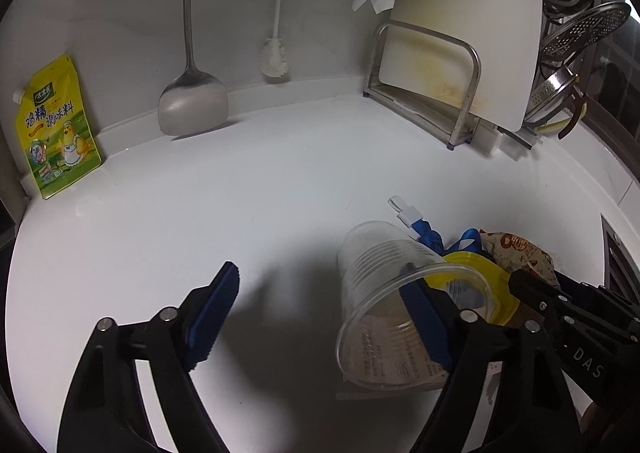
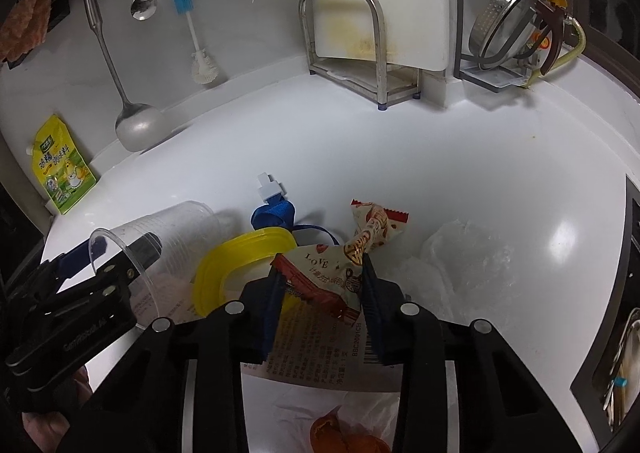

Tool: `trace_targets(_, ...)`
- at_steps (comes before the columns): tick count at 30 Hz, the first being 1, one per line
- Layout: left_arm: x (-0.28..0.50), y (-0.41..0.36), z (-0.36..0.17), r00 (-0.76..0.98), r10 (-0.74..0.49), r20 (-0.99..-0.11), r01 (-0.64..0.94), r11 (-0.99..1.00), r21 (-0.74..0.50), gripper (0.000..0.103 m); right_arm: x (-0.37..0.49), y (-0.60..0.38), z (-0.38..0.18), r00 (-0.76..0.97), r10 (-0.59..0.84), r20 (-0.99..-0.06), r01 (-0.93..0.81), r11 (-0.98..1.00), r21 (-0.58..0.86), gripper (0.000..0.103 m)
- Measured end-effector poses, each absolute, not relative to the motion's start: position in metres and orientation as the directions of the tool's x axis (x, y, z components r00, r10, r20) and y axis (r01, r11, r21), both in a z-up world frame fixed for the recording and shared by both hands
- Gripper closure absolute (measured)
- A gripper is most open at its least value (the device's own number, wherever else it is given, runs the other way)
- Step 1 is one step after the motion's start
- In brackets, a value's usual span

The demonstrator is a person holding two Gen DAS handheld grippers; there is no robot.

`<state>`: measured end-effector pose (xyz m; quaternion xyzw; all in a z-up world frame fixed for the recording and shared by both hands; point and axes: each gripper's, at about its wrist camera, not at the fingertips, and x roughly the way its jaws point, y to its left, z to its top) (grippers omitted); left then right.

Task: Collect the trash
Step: 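Grasp the clear plastic cup with the left tool while the right tool grasps the snack wrapper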

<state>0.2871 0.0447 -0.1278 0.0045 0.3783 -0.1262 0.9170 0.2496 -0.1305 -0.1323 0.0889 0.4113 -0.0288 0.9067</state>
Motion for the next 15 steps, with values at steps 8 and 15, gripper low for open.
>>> trace_targets(8, 0.2919, 0.0402, -0.1321, 0.65, -0.235, -0.723, 0.248, 0.965, -0.09, 0.063, 0.2463, -0.1335, -0.1306, 0.67, 0.038, -0.741, 0.122, 0.979, 0.161, 0.073)
trace_targets(15, 0.2954, 0.0409, -0.1318, 0.635, -0.244, -0.733, 0.254, 0.962, -0.1, 0.096, 0.244, -0.1375, -0.1284, 0.675, 0.036, -0.737, 0.128, 0.978, 0.166, 0.073)
